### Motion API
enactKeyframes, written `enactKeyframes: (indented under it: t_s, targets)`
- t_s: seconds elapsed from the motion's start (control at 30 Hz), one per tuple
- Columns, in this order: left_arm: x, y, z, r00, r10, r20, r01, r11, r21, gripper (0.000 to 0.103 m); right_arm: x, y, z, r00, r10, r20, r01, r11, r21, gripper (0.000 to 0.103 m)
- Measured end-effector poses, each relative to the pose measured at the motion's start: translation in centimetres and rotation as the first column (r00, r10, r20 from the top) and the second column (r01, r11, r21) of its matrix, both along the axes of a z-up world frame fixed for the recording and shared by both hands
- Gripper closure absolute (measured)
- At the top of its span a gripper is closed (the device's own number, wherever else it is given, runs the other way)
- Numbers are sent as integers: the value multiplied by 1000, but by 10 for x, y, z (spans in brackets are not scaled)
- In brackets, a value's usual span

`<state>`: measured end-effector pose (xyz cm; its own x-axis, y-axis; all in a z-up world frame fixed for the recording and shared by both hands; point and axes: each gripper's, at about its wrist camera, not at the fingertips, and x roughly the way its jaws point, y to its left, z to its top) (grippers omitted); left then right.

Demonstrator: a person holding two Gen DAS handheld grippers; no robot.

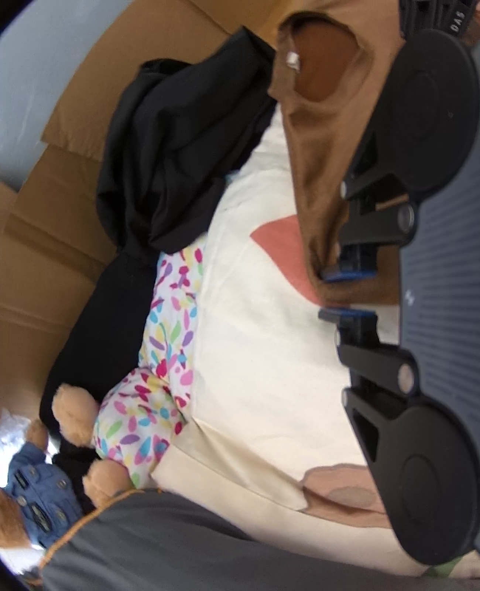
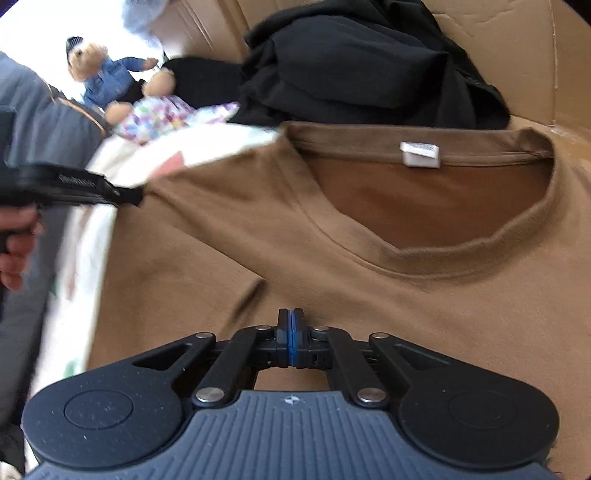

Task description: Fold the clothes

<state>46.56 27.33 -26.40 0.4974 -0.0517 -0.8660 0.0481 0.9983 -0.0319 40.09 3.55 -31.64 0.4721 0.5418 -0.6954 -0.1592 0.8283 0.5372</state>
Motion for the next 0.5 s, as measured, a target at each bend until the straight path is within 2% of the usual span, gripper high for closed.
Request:
enactKeyframes:
  t_s: [0.07,0.1,0.13,0.23,0.33,0.5]
  targets:
    - [-2,1,2,1000,0,1,0,1000,-13,78,3,4,3,1000,-5,17,4,1000,9,84]
    - [-4,1,4,1000,-5,1,5,1000,-12,78,4,7,4,1000,-5,23,4,1000,13,64]
    - [-4,1,5,1000,-7,3,7,1000,-8,76,7,9,5,1000,-2,26,1,1000,20,56]
    - [-7,1,12,1000,-10,22,10,1000,0,74,17,14,4,1000,-11,13,10,999,37,55]
    - [-10,2,22,998,-7,58,7,1000,-14,75,23,22,-3,999,-25,-25,25,1000,11,55]
    - [-11,0,24,998,-23,52,25,999,-31,74,19,31,-8,1000,-24,-1,24,1000,-10,55]
